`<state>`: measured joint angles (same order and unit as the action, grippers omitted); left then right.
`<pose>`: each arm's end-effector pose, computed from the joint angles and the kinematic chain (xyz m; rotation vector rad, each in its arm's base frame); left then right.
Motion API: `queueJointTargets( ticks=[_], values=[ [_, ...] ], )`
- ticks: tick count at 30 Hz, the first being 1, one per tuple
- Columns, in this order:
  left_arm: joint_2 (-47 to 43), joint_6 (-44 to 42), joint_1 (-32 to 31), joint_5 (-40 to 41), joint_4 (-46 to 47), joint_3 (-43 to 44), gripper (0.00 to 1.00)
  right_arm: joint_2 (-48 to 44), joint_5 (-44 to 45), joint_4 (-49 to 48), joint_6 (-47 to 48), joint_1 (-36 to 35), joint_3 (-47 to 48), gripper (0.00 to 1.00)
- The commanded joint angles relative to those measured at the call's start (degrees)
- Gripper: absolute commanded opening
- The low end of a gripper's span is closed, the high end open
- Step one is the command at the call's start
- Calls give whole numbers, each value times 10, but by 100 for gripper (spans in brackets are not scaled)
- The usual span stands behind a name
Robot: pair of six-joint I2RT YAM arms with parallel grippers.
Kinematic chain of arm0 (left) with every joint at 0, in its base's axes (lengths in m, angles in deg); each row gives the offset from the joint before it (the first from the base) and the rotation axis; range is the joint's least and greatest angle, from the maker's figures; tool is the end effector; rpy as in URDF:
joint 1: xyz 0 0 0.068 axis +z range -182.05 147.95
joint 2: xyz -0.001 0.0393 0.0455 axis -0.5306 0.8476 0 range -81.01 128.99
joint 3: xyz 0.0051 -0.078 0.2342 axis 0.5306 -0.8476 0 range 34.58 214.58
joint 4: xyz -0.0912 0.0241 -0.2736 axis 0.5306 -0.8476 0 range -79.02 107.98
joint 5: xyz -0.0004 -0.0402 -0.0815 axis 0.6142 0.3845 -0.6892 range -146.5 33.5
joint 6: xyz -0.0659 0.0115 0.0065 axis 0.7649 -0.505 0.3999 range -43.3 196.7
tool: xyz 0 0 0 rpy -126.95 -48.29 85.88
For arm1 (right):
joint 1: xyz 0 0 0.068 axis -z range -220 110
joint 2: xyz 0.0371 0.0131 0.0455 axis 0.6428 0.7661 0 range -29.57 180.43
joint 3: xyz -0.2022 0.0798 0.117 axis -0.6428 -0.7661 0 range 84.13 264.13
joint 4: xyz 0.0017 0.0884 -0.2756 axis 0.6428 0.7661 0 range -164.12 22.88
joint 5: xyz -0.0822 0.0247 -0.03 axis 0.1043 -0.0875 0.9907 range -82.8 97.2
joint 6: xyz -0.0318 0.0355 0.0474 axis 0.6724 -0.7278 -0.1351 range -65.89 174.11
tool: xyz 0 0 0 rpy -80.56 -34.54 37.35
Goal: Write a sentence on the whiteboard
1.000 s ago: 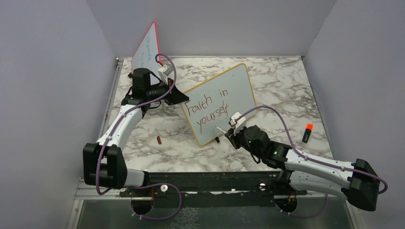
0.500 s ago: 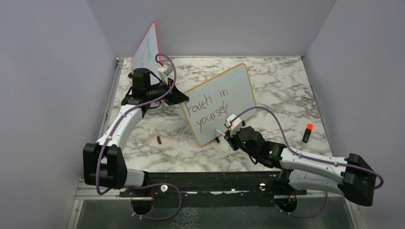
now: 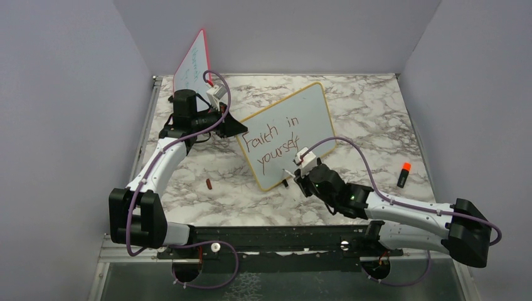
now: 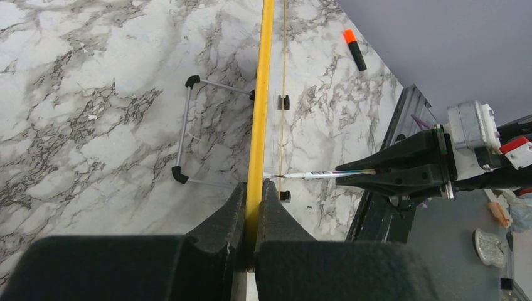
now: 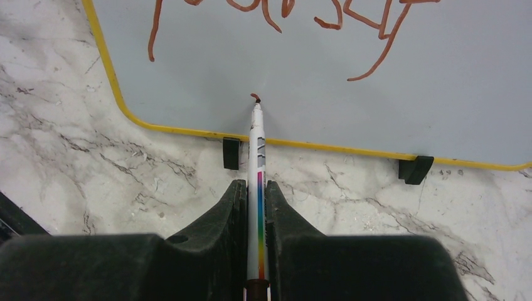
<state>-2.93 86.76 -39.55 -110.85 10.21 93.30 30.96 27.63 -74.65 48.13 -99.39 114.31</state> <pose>0.3350 -0.0881 0.2630 0.5599 1.9339 -1.1538 0.1579 0.2301 0.1710 -0.7341 1.9379 0.3323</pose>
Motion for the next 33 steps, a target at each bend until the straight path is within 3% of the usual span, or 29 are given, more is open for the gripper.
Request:
queueJointTargets(
  ticks=[1,7,33],
  values=[
    [10,-31,8,75,-47,-15,0,0,29,45,-24,-1,16,1],
    [11,-31,8,72,-47,-15,0,-2,32,66,-34,-1,22,1],
    [11,-31,7,71,-47,-16,0,-4,67,4,-20,-1,27,1]
  ],
)
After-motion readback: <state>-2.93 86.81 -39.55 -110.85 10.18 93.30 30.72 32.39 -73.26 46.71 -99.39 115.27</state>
